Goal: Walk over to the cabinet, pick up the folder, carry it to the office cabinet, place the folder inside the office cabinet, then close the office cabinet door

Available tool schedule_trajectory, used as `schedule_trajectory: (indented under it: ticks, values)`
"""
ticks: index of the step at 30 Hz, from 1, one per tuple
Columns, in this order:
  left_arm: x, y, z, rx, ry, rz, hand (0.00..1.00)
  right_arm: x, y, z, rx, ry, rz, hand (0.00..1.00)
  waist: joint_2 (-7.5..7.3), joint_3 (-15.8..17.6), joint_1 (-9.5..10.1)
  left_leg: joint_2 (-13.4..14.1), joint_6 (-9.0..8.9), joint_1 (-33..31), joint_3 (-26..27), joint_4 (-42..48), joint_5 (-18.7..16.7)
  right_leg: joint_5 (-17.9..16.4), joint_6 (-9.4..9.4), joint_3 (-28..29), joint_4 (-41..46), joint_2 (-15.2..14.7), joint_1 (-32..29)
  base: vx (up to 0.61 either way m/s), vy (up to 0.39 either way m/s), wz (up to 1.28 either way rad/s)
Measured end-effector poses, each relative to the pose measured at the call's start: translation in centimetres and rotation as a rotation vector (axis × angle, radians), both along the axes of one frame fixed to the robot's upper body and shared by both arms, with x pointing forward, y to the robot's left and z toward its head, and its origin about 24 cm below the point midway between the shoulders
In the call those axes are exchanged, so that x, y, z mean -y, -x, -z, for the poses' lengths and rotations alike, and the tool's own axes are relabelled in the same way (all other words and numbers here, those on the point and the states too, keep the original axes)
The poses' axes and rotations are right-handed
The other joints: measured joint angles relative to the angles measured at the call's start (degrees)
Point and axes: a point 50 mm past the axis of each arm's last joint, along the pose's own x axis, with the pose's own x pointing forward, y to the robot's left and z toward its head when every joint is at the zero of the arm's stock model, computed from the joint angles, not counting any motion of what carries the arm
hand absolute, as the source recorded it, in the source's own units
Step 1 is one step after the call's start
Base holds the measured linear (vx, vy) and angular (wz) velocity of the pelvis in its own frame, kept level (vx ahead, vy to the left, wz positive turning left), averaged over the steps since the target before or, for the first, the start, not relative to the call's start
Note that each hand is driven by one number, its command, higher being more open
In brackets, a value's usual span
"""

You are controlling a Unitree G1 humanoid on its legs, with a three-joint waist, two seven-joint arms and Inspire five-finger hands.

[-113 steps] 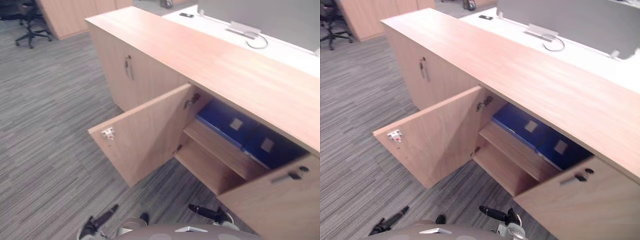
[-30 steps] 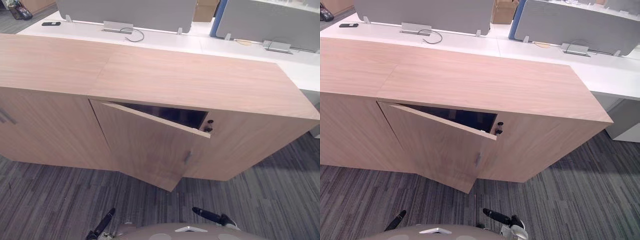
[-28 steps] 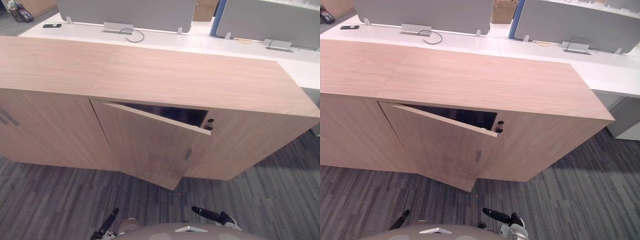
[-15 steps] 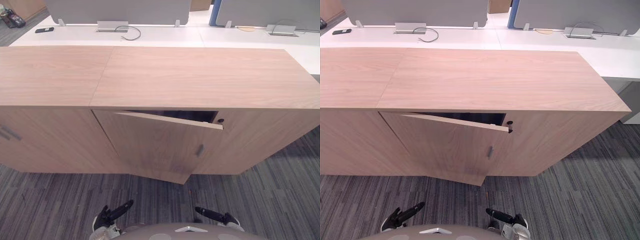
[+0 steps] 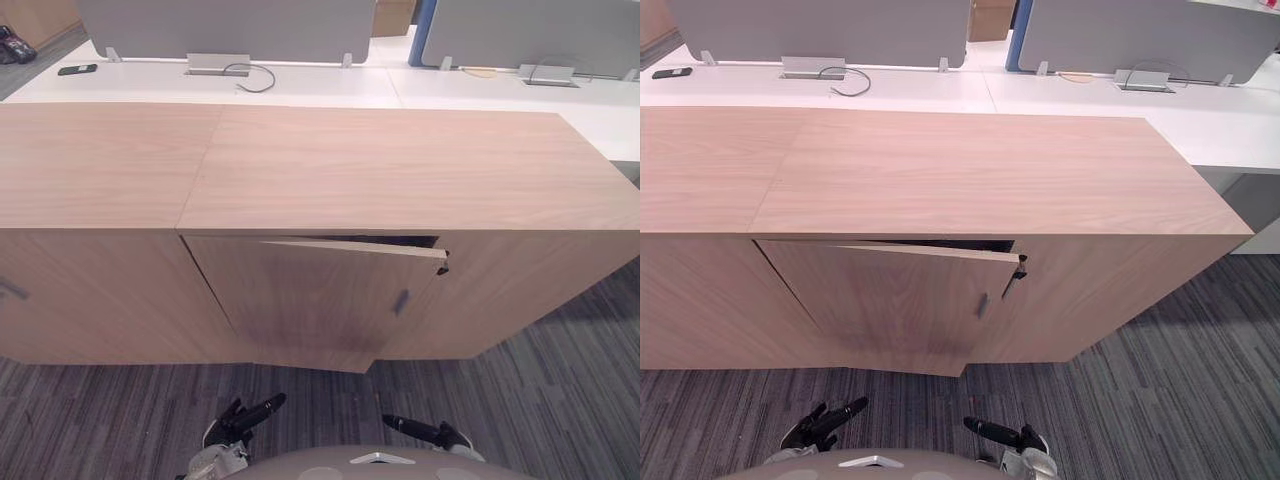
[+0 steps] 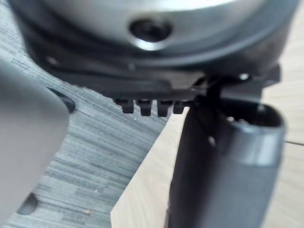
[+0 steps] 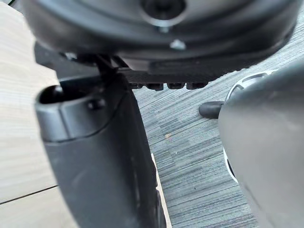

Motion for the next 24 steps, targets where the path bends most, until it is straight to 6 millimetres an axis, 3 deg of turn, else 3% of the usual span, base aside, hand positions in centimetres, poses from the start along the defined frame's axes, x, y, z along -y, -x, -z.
schedule_trajectory:
  ticks: [12,19,24]
  values:
    - [0.3,-2.0,-0.7,0.026,-0.225,0.297,1.0,-0.4,-0.8,-0.2,0.035,0.018,-0.053,1.0,-0.62,1.05,-1.25,-0.06,0.74,-0.14,-0.2,-0.98,0.64,-0.05,0.01,0.52,-0.01,0.13,-0.91,-0.07,-0.053,-0.03]
    - [1.7,-3.2,-0.9,0.058,-0.249,0.51,1.0,-0.5,-0.9,-0.2,0.034,0.025,-0.084,1.0,-0.7,1.31,-1.38,0.12,0.68,0.09,0.49,-1.06,0.69,-0.06,0.0,1.32,-0.01,0.36,-1.1,-0.04,-0.043,-0.06]
    - [1.9,-3.3,-0.9,0.061,-0.245,0.541,1.0,-0.6,-1.0,-0.2,0.035,0.021,-0.092,1.0,-0.75,1.35,-1.37,0.18,0.68,0.21,1.24,-1.47,0.68,-0.05,0.0,2.29,-0.01,0.48,-1.65,0.0,-0.025,-0.08]
